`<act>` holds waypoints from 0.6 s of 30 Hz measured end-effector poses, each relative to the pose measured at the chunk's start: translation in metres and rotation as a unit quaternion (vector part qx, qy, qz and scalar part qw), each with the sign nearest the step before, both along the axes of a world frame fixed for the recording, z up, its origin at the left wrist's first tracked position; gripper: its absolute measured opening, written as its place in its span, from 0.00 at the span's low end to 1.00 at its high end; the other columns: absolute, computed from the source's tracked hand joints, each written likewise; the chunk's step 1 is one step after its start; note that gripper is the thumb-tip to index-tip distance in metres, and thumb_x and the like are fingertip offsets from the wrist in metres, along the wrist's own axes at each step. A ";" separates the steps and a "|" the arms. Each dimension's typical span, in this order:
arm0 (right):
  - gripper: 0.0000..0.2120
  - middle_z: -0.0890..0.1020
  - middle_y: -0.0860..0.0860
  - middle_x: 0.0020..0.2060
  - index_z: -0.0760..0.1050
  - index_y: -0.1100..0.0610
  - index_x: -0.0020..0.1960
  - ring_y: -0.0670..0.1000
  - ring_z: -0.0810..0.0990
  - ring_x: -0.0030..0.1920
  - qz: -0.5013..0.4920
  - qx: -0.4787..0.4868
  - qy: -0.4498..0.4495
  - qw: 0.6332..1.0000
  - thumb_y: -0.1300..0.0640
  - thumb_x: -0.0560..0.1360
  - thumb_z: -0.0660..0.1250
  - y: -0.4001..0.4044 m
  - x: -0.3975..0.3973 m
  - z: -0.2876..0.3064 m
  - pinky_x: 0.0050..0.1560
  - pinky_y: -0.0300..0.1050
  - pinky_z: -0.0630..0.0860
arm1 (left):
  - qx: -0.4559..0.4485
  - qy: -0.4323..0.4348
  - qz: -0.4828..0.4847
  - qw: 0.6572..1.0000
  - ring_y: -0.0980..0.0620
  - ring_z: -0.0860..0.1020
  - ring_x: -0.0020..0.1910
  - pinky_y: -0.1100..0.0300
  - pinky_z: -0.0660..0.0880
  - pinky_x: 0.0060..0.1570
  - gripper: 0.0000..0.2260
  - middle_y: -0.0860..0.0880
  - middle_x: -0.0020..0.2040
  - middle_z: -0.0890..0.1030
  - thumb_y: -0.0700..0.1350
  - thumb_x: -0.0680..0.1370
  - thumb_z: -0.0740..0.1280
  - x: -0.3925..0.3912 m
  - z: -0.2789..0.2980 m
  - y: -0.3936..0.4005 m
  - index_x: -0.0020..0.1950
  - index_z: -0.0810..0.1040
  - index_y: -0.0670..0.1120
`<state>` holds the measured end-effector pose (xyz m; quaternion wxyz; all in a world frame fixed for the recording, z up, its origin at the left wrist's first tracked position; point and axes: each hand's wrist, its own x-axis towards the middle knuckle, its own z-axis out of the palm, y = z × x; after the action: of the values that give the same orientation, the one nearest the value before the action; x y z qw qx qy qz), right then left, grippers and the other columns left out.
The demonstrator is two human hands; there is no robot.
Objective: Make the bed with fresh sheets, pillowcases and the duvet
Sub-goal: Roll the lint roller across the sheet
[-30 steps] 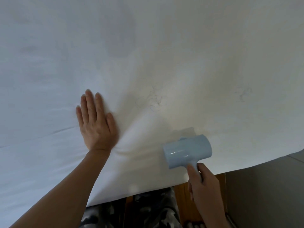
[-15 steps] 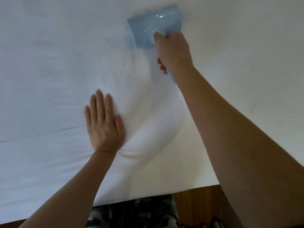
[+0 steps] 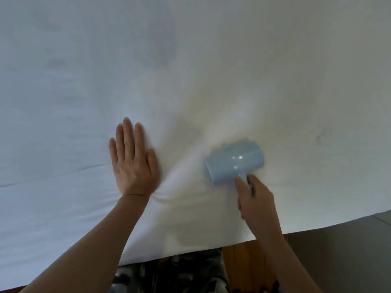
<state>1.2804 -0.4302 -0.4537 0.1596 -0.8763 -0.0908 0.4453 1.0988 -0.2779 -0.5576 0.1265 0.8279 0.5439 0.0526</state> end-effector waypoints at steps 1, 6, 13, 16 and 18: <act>0.14 0.74 0.52 0.27 0.68 0.51 0.36 0.51 0.73 0.28 0.000 -0.012 0.008 1.000 0.46 0.77 0.60 -0.019 -0.005 0.004 0.33 0.54 0.75 | 0.001 -0.001 0.000 1.000 0.43 0.54 0.77 0.48 0.48 0.76 0.25 0.39 0.77 0.57 0.49 0.81 0.48 0.000 0.000 0.000 0.77 0.58 0.40; 0.12 0.71 0.49 0.22 0.71 0.56 0.37 0.45 0.69 0.24 -0.029 -0.045 0.040 0.998 0.53 0.77 0.64 -0.079 -0.018 0.020 0.29 0.47 0.68 | -0.001 -0.002 0.002 1.000 0.43 0.54 0.77 0.49 0.48 0.76 0.25 0.40 0.77 0.57 0.49 0.81 0.48 0.000 0.001 -0.001 0.77 0.58 0.40; 0.08 0.73 0.49 0.24 0.72 0.52 0.42 0.46 0.71 0.24 0.083 -0.034 0.020 0.996 0.49 0.77 0.63 -0.062 -0.043 0.014 0.28 0.43 0.68 | -0.002 -0.019 0.004 1.000 0.43 0.55 0.77 0.49 0.48 0.76 0.25 0.40 0.77 0.58 0.47 0.81 0.49 -0.001 0.001 -0.001 0.77 0.58 0.41; 0.16 0.71 0.47 0.26 0.72 0.53 0.49 0.48 0.71 0.26 0.121 -0.008 -0.035 0.992 0.41 0.76 0.58 -0.020 -0.057 -0.001 0.28 0.44 0.67 | -0.007 -0.026 0.010 1.000 0.45 0.55 0.77 0.51 0.48 0.76 0.24 0.41 0.77 0.58 0.46 0.81 0.49 -0.002 0.001 -0.001 0.77 0.59 0.42; 0.12 0.72 0.48 0.27 0.71 0.52 0.47 0.51 0.73 0.28 0.111 0.010 -0.050 0.993 0.44 0.78 0.59 0.026 -0.057 -0.006 0.31 0.43 0.65 | -0.015 -0.028 0.031 0.999 0.46 0.54 0.77 0.52 0.47 0.76 0.24 0.42 0.77 0.58 0.47 0.81 0.49 -0.003 0.000 0.000 0.77 0.59 0.43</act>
<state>1.2239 -0.4043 -0.4593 0.1133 -0.8803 -0.1996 0.4151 1.0962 -0.2781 -0.5572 0.1519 0.8072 0.5659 0.0714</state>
